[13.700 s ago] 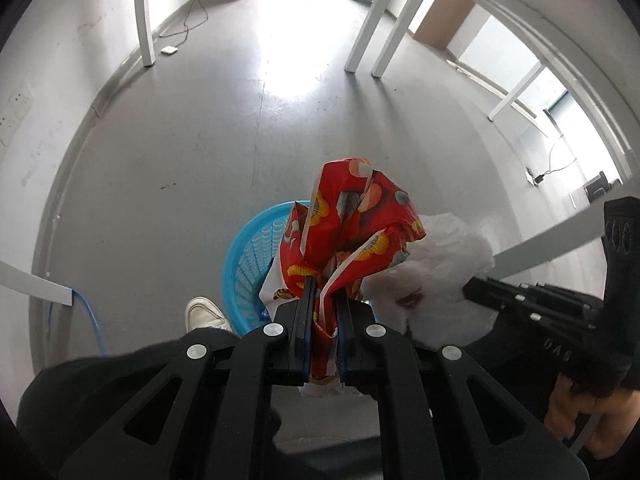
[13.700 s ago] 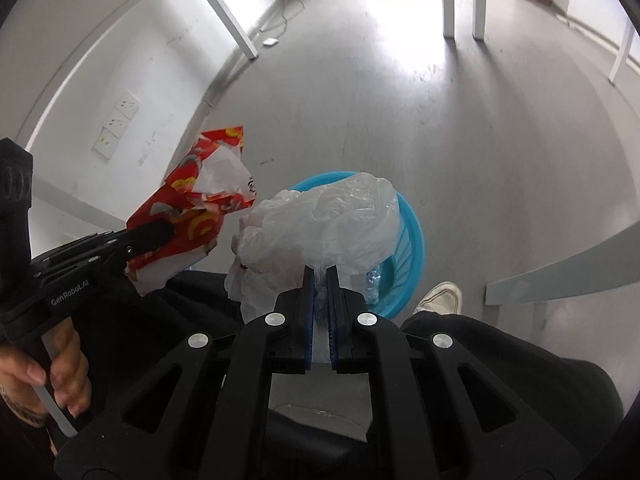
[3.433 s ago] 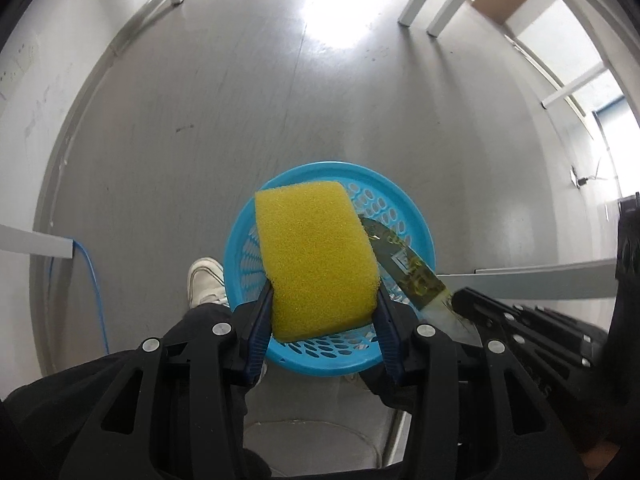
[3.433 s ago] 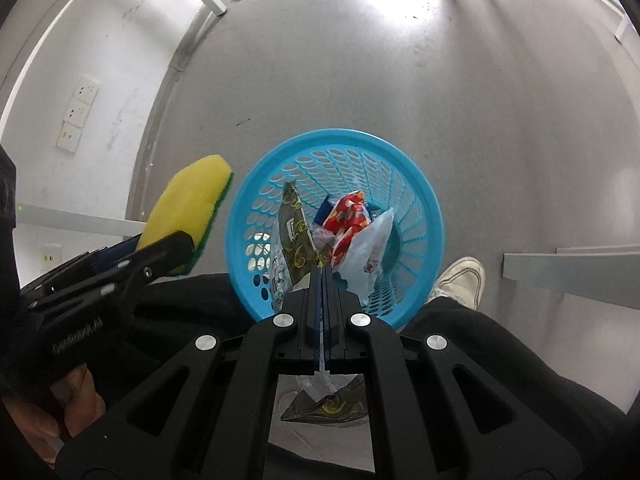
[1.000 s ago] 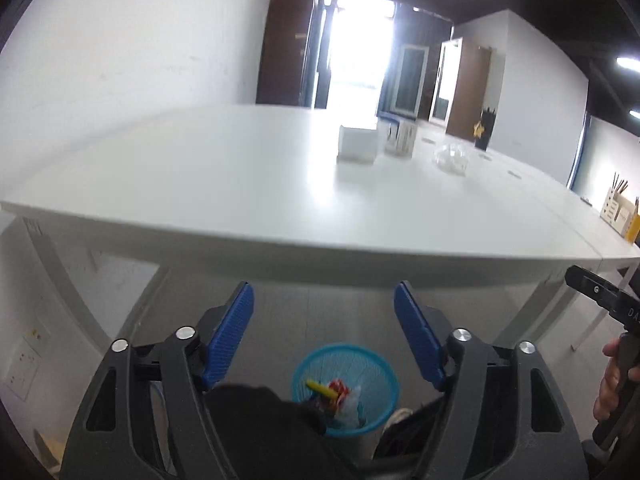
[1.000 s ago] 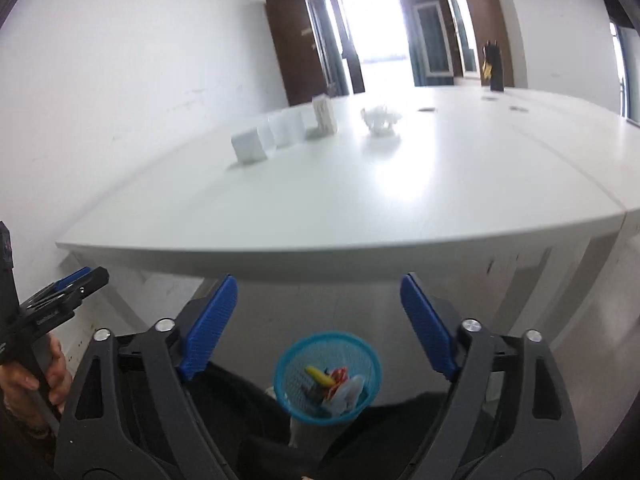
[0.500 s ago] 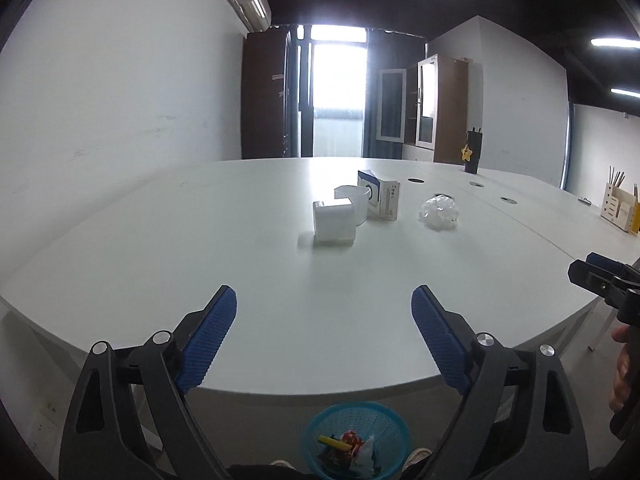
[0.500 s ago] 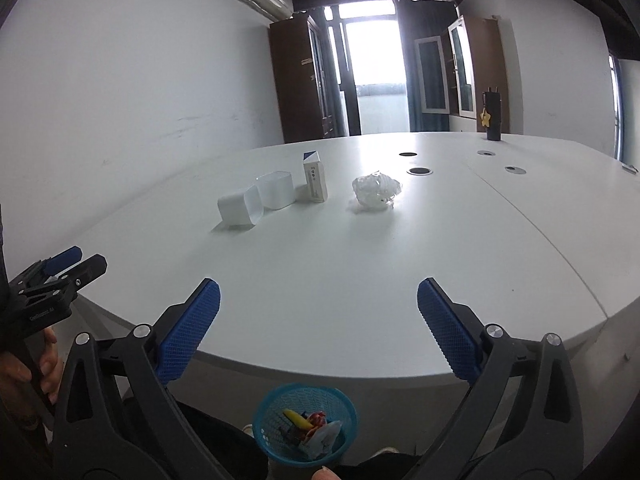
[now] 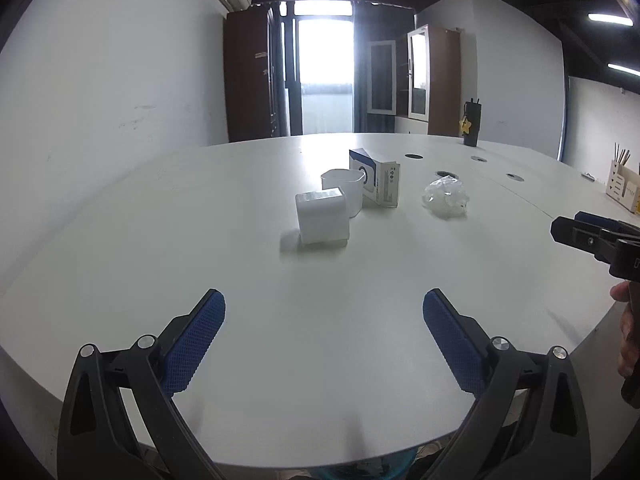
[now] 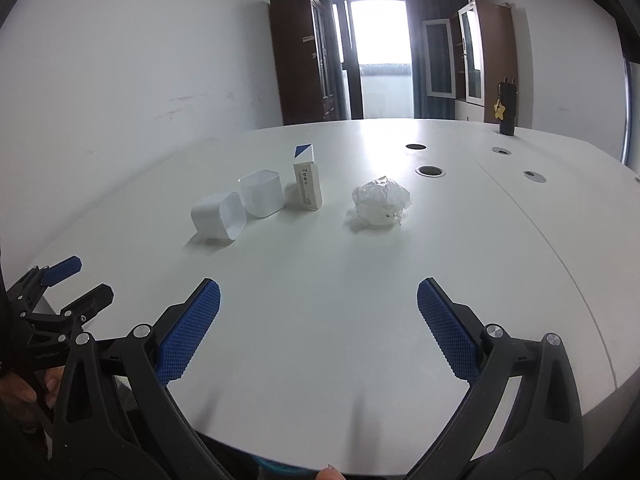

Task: Collect trash
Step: 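Raise both open tools back toward the cups and clear plastic on the table, then close the left tool on the white plastic cup while the right tool grasps the clear plastic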

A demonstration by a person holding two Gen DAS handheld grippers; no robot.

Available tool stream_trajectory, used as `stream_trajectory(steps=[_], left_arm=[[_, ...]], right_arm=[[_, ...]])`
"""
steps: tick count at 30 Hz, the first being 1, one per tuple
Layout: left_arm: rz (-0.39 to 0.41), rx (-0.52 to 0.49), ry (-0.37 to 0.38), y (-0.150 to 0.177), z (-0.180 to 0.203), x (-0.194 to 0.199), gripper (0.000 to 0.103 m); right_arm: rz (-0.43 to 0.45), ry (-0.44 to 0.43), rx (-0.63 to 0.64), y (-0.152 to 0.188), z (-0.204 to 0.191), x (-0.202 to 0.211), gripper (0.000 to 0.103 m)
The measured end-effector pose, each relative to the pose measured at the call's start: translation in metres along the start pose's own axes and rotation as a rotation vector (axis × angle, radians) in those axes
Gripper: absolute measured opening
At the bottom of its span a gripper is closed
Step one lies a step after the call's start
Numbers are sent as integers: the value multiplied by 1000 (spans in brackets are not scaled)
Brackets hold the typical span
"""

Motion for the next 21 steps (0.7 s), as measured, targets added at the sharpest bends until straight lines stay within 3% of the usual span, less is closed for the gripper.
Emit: stream_trajectory(steps=[5, 10, 14, 21], left_arm=[[-104, 24, 32, -13, 2, -29, 97], [-144, 32, -15, -25, 1, -58, 97], [-168, 11, -49, -38, 4, -81, 97], [-203, 19, -116, -65, 4, -123, 97]], right_arm=[[-30, -5, -39, -15, 15, -28, 94], [-76, 23, -48, -29, 30, -60, 94], [-129, -5, -93, -42, 39, -88, 94], [-176, 60, -36, -75, 50, -132, 94]])
Point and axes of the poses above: each gripper's, at about its wrist camera, not at the fingertips, and x roughly against the way its jaws point, z to its right, y to its underside, the point moved 6 cm from there along -x, roughly the way its jaws point, and after that the axes turned 3 degrees about x, right-handed, at the moved point
